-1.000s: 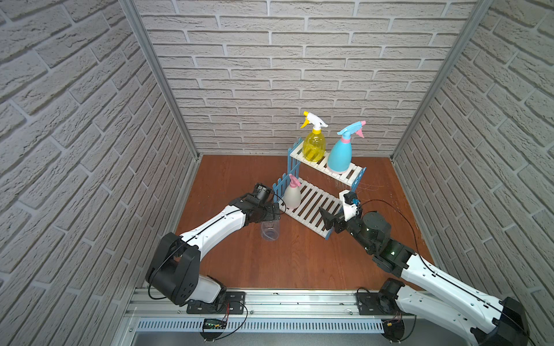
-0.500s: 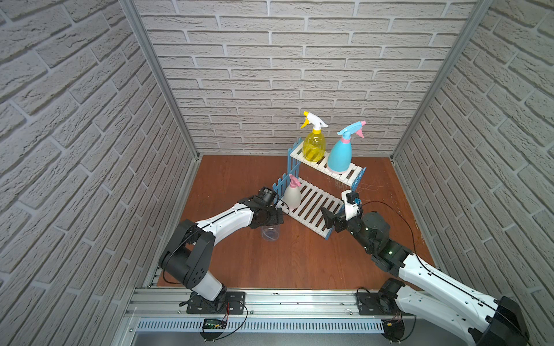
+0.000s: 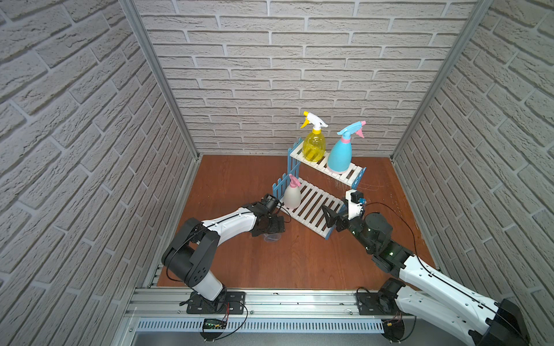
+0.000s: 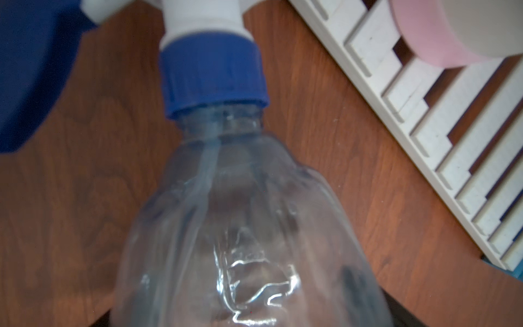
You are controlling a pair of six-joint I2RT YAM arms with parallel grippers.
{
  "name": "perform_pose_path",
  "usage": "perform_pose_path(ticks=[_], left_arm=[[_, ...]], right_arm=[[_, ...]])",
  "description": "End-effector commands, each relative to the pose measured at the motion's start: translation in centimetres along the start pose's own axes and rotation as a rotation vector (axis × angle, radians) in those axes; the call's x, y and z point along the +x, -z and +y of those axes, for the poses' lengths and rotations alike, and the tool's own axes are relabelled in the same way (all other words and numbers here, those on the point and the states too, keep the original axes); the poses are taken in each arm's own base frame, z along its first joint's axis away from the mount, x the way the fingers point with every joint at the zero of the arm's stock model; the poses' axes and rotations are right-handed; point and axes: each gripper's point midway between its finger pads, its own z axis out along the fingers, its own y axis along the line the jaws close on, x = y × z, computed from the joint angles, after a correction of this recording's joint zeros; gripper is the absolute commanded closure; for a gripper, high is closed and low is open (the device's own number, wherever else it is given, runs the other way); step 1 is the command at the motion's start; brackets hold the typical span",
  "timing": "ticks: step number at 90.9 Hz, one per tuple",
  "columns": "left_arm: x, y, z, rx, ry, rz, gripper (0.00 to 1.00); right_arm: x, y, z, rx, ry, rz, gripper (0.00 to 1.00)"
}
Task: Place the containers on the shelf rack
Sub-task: 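Pick up a container from the center of the board.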
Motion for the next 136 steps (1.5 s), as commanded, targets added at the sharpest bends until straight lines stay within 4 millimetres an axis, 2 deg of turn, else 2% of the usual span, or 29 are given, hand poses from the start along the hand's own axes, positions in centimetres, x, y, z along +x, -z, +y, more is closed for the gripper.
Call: perform_pose_path(ticks=[1,19,42,55,67,72,79,87,92,94,106,117,134,136], left_arm=[[0.0,0.3,0.3,0.000,-0.015,-0.035,0.09],[0.0,1.5,0.4,0.031,0.003,-0.091,0.24],[0.4,4.8,1.9,0.069,0.000,-0.235,0.36],[0.5,8.1,2.6,0.099,-0.060,-0.362,0.42],[0.4,11.9,4.0,0.065,-0.114,-0.474,0.43],[0.2,13.9,3.9,0.078,-0.144,-0.526,0.44],[-0.1,16.1,3.2,0.123,-0.192,-0.590,0.46],[-0.3,18.9,1.7,0.195,-0.275,-0.666,0.46],[-0.5,20.4,1.1,0.215,-0.330,-0.704,0.46],[-0.5,21.0,0.8,0.224,-0.352,-0.721,0.46],[-0.8,23.8,-1.7,0.308,-0.481,-0.791,0.46],[-1.4,25.2,-3.8,0.370,-0.543,-0.817,0.46],[-2.4,26.1,-5.4,0.397,-0.574,-0.849,0.46],[-2.5,25.5,-5.5,0.392,-0.575,-0.834,0.46]], right_arm=[[-2.2,0.1,0.3,-0.015,-0.045,-0.067,0.01],[-2.3,0.2,0.7,-0.039,-0.075,-0.063,0.01],[-3.4,0.0,2.1,-0.103,-0.116,-0.054,0.01],[-4.7,-0.7,3.4,-0.153,-0.182,-0.056,0.01],[-7.6,-1.0,4.3,-0.184,-0.214,-0.098,0.01],[-8.5,-1.1,5.0,-0.212,-0.230,-0.102,0.01],[-9.7,-1.1,6.0,-0.260,-0.266,-0.106,0.01],[-11.3,-1.0,8.1,-0.360,-0.315,-0.075,0.01],[-11.3,-1.2,9.5,-0.421,-0.327,-0.014,0.01],[-12.1,-1.0,10.2,-0.452,-0.329,-0.003,0.01],[-13.2,-1.1,13.2,-0.543,-0.330,0.120,0.01],[-14.1,-0.8,15.9,-0.601,-0.298,0.207,0.00],[-13.5,-2.2,18.0,-0.610,-0.272,0.252,0.02],[-13.5,-2.3,18.3,-0.614,-0.268,0.247,0.03]])
